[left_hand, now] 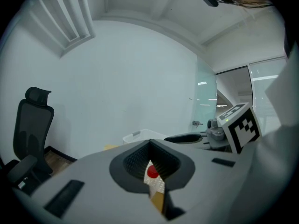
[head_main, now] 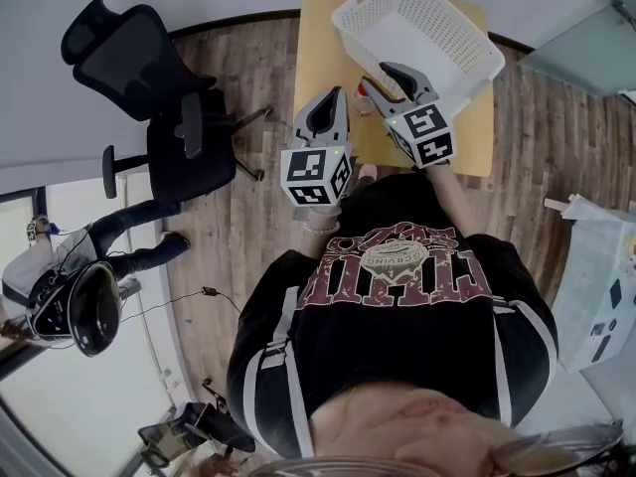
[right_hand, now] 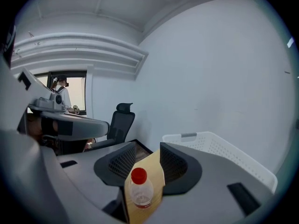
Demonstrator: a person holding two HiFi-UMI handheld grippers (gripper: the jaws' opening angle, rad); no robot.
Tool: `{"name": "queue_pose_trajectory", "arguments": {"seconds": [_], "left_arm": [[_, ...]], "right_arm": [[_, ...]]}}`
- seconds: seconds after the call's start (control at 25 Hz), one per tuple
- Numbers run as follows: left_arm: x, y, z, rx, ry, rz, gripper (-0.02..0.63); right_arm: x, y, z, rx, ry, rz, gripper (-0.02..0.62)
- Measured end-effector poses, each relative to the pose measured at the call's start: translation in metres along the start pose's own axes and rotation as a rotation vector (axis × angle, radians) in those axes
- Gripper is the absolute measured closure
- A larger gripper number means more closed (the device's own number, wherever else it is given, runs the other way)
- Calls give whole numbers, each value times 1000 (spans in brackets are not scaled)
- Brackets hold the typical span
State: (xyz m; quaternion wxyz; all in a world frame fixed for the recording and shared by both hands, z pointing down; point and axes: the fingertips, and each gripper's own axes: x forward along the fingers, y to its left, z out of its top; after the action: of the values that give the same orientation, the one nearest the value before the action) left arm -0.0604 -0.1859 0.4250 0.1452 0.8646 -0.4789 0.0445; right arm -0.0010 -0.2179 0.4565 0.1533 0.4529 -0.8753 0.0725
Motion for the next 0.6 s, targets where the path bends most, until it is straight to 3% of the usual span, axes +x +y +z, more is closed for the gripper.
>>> {"name": "queue_pose_trajectory", "arguments": {"seconds": [0.32, 0.6], "left_arm": [[2, -18, 6, 17, -11, -32, 559], [10, -46, 5, 40, -7, -80, 560]], "right_arm": [[-25, -10, 15, 15, -55, -31, 433], [-53, -27, 14, 23, -78, -79, 483]]}}
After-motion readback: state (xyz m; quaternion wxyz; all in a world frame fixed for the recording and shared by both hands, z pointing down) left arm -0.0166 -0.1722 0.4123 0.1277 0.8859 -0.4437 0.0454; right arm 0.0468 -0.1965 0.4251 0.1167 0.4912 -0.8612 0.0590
